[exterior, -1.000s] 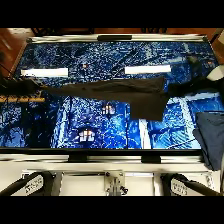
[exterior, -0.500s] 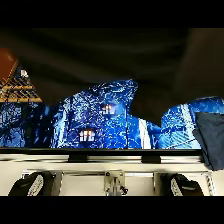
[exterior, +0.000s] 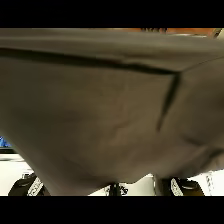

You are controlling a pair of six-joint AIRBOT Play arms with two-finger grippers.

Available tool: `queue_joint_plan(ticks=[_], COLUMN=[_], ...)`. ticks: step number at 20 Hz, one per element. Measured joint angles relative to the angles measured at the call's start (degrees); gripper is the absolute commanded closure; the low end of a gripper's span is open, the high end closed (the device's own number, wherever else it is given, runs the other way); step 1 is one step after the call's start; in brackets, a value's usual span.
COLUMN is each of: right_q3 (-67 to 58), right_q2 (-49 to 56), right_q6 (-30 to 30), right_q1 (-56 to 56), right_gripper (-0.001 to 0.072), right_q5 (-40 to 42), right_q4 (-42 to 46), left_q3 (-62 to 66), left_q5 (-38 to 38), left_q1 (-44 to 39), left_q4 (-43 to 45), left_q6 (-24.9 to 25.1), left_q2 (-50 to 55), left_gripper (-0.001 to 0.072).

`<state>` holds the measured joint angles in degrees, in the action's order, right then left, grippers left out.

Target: Fold the shirts.

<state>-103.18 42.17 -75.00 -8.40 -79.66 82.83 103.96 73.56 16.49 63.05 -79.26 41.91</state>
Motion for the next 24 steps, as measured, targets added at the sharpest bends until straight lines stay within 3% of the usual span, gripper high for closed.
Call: queue_joint_plan(ticks=[4, 8, 12, 16, 24], right_q3=[9.9, 16.8, 18.7, 19.2, 19.4], right_q2=[12.4, 27.7, 41.3, 50.7, 56.2], right_q6=[-2.1, -3.5, -3.9, -3.8, -0.6], right_q1=[0.1, 0.1, 0.0, 0.1, 0.1], right_gripper=[0.0641, 0.0641, 0.0641, 0.064, 0.064], right_q5=[-3.2, 6.6, 23.6, 34.5, 38.5], right_q4=[-3.1, -11.3, -21.7, -26.8, -28.0], left_q3=[-10.1, -13.6, -13.4, -13.3, -13.3], left_q5=[3.0, 0.5, -8.6, -20.3, -28.6], left_q1=[-0.2, -1.6, -3.8, -5.1, -5.5], left_q4=[0.3, -0.3, -5.7, -9.2, -13.1], left_q6=[2.8, 3.6, 3.9, 4.0, 4.0], left_q2=[10.5, 26.1, 40.5, 51.2, 63.3], left_gripper=[0.0677, 0.0677, 0.0676, 0.0676, 0.0676])
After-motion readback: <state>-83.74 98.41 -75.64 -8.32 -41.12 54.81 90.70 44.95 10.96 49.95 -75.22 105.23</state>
